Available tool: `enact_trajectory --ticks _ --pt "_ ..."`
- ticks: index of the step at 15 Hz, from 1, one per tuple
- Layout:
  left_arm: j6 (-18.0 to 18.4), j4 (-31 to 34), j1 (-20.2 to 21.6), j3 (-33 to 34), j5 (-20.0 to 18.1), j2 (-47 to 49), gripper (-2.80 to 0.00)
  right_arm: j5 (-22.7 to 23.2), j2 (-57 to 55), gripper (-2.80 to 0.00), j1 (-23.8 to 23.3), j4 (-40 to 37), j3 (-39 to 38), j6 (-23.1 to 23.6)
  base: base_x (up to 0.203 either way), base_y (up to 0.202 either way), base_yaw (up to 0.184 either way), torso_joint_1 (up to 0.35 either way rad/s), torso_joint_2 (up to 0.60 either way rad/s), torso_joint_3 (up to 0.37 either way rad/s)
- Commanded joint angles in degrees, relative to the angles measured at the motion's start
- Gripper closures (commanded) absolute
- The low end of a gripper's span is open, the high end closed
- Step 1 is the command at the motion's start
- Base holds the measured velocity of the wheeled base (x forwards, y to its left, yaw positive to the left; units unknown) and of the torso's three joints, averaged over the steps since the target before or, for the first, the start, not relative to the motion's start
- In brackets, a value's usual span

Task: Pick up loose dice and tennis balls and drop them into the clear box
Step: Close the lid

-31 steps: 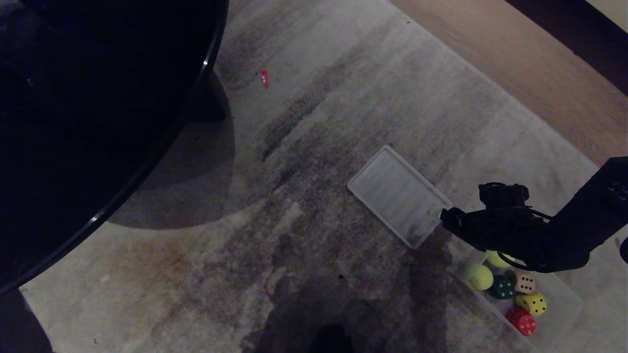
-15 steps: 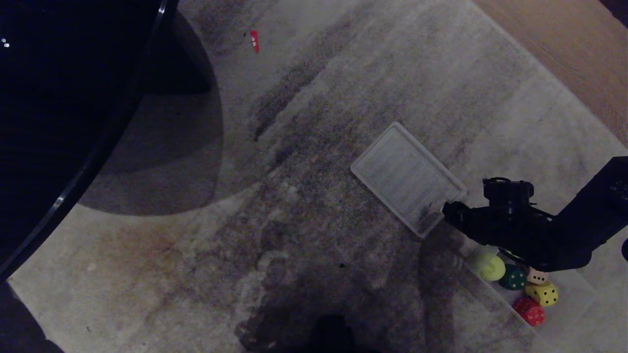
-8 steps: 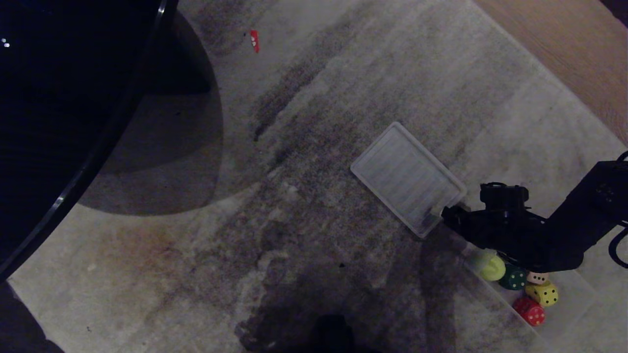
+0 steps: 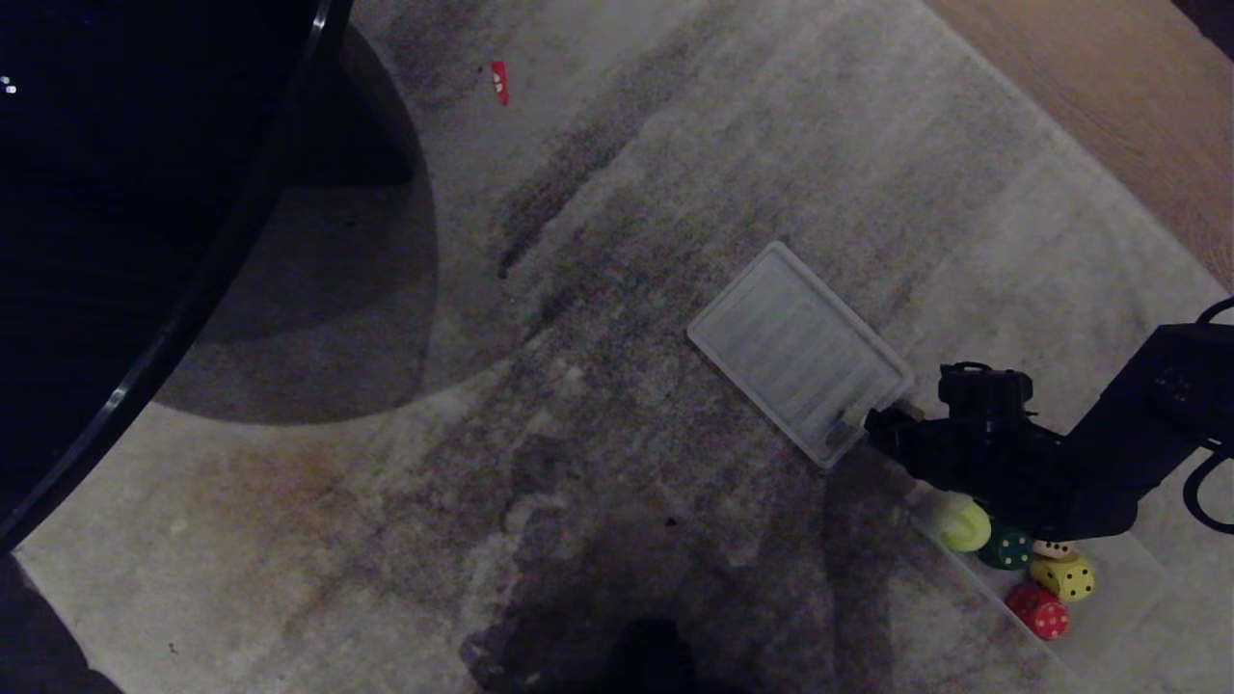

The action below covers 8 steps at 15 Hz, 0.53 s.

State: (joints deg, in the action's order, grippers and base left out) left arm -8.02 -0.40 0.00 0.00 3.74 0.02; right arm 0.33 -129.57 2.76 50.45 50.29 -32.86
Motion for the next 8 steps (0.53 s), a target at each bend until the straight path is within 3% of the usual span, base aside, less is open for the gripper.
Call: enact_trajectory --ticks 1,6,7,8 --pt "-0.06 -0.04 0.00 0.09 0.04 0.06 0.00 -0.45 0.56 -2.80 -0.10 0.26 -0.74 0.43 0.000 0.000 0.000 0.000 0.00 0.000" --pt "-0.06 -0.04 0.00 0.09 0.04 0.06 0.00 -2.92 0.98 -2.80 -0.19 0.44 -2.80 0.71 0.000 0.000 0.000 0.000 0.00 0.000" --pt "-0.06 -0.04 0.00 0.09 0.04 0.06 0.00 -2.88 0.68 0.00 -0.21 0.35 -2.57 0.98 0.000 0.000 0.000 0.000 0.00 0.000" --pt "-0.06 -0.04 0.00 0.09 0.04 0.06 0.00 -2.88 0.54 0.00 -0.20 0.43 -2.55 1.31 0.000 0.000 0.000 0.000 0.00 0.000"
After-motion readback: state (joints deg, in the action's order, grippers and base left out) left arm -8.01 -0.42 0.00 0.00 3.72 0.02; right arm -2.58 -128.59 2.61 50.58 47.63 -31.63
